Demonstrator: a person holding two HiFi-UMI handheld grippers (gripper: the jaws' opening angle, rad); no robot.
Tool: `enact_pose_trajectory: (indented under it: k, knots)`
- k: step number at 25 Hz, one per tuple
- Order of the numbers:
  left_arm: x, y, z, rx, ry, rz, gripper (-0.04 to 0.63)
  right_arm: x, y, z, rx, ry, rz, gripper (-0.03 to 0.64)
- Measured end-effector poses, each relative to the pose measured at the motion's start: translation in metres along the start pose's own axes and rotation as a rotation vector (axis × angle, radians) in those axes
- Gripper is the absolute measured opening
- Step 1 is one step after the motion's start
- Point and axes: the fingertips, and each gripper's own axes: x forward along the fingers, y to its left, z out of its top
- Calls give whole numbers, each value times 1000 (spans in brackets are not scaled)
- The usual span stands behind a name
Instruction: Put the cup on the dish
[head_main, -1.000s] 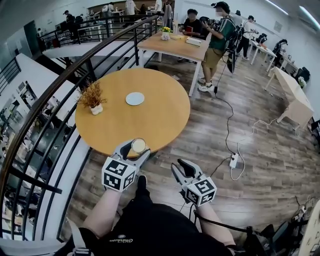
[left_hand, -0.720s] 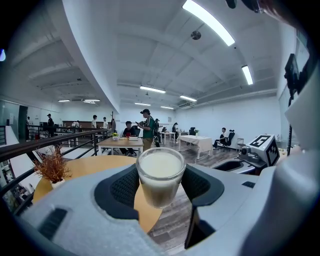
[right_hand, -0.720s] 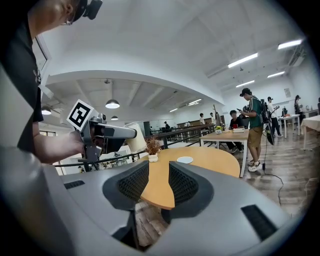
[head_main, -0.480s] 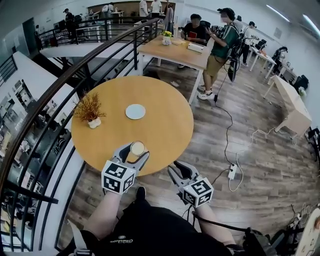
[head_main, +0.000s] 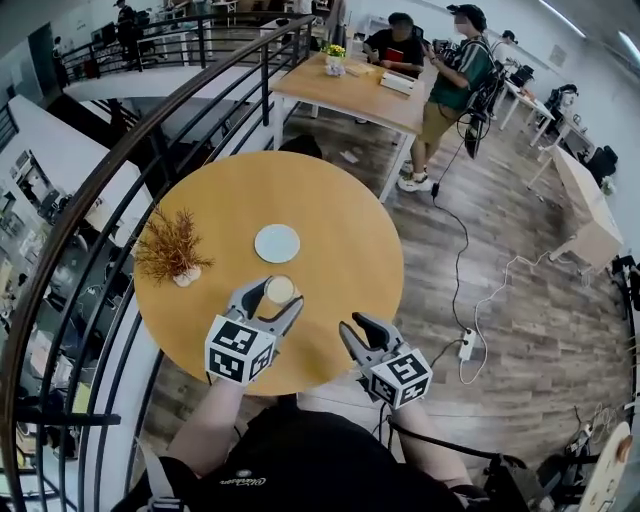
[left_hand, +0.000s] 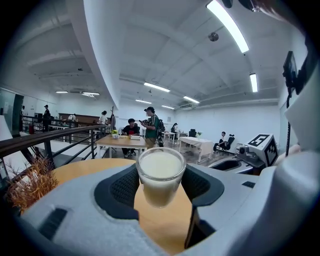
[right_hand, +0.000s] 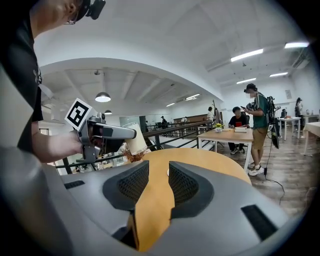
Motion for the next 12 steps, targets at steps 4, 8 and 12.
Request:
enact_pose_trajectory:
  k: [4, 8, 12]
  knots:
    - [21, 41, 3, -15, 19, -17, 264, 43, -11, 14, 6, 4, -8, 107]
    - [41, 58, -5, -32, 48, -30, 264, 61, -30, 12, 17, 13, -39, 107]
    - [65, 57, -10, -22, 68, -30, 264, 69, -65, 16, 32, -24, -80, 107]
